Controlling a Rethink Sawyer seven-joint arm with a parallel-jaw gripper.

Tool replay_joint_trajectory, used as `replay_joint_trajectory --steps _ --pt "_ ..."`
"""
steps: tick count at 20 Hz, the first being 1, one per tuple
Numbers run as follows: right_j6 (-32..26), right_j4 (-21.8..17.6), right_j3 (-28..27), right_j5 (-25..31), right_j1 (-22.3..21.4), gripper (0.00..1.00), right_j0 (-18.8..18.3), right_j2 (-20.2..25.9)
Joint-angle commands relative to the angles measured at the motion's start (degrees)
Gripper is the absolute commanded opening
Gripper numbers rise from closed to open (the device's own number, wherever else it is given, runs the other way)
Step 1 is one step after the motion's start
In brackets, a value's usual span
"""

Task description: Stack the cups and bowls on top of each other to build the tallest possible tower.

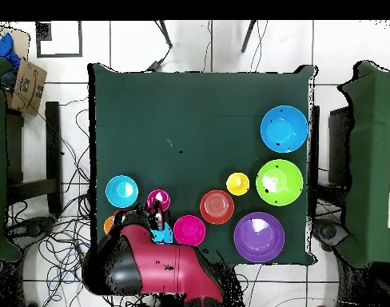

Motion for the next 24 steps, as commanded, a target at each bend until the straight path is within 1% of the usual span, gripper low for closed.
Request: replay_joint_trajectory --steps 1,3,5,8,11,17,21,23,24 --pt "11.2 -1.0 3.0 -4.7 8.7 1.00 1.1 0.6" --pt "11.9 -1.1 2.5 -4.6 8.7 1.00 2.4 -0.5" --pt "12.5 -1.2 2.5 -4.8 8.3 1.00 2.9 -1.1" --pt "13.4 -1.1 1.9 -2.4 5.8 1.00 3.9 -3.1" --pt "14.2 -1.1 1.9 -1.0 4.5 1.00 4.7 -4.1" --pt "14.3 -1.5 2.2 1.0 2.8 1.00 4.9 -4.1" --pt "13.7 -1.5 3.1 0.7 2.5 1.00 3.1 -2.1" --pt "13.1 -1.3 3.6 1.3 2.1 1.00 2.0 -1.0" --pt "12.9 -1.2 3.2 2.2 1.7 1.00 2.0 -1.0"
